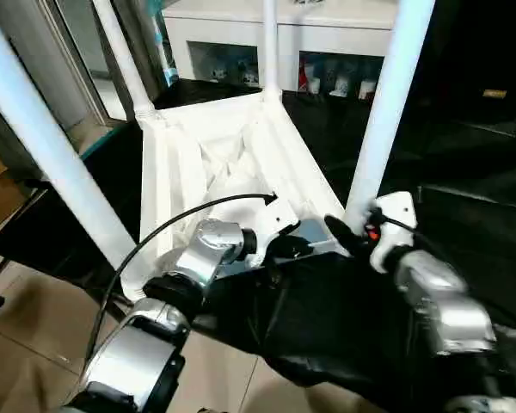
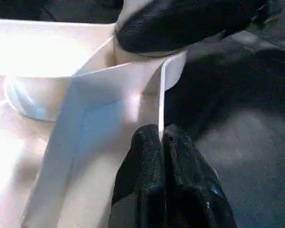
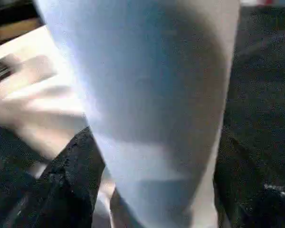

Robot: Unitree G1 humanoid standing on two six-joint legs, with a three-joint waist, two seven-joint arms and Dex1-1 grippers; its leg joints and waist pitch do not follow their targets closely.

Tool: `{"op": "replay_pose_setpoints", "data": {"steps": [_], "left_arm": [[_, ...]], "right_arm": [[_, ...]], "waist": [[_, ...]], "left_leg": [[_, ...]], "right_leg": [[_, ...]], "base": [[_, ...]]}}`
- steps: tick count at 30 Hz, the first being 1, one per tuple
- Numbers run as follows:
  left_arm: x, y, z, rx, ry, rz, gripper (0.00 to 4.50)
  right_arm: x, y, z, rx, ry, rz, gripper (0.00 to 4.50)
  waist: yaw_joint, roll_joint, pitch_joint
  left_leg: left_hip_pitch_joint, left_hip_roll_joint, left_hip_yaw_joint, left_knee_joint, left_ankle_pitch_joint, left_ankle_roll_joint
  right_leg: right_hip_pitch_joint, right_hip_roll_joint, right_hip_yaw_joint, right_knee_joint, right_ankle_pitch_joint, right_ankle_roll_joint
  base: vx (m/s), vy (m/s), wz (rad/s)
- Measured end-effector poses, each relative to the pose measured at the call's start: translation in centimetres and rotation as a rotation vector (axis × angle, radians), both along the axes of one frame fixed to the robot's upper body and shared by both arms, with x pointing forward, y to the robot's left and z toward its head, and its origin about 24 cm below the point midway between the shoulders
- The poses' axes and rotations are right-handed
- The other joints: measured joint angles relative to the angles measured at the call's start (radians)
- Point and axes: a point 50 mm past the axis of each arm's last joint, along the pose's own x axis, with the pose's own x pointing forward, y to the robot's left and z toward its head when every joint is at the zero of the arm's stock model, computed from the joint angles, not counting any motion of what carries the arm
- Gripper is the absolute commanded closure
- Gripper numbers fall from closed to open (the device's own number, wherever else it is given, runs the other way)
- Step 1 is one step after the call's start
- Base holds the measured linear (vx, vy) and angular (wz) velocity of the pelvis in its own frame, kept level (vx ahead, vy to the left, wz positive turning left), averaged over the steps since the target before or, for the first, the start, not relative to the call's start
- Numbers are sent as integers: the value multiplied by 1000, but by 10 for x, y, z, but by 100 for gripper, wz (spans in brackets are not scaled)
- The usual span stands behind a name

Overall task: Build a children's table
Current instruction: Rotate leg to tighten

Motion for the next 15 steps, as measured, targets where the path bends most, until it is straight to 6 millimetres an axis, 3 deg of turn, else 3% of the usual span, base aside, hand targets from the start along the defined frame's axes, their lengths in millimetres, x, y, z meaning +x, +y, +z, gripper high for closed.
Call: {"op": "replay_pose_setpoints", "data": {"steps": [7, 13, 15], "left_arm": [[-6, 23, 6, 34, 10, -177, 450], [-11, 31, 8, 49, 23, -256, 450], [-12, 35, 9, 56, 28, -270, 450]], "right_arm": [[-17, -3, 9, -56, 39, 324, 120], [-23, -1, 11, -63, 60, 447, 120], [-24, -2, 11, -62, 69, 471, 155]], "waist": [[5, 1, 0], [11, -6, 4], [12, -8, 6]], "left_leg": [[-7, 4, 1, 1, 2, 4], [-10, 3, 2, 2, 2, 5], [-10, 4, 1, 3, 2, 5]], "right_leg": [[-6, 2, -2, 0, -4, 5], [-8, 1, -2, 0, -5, 4], [-8, 1, -2, 0, -5, 4]], "base": [[0, 0, 0], [0, 0, 0], [0, 0, 0]]}}
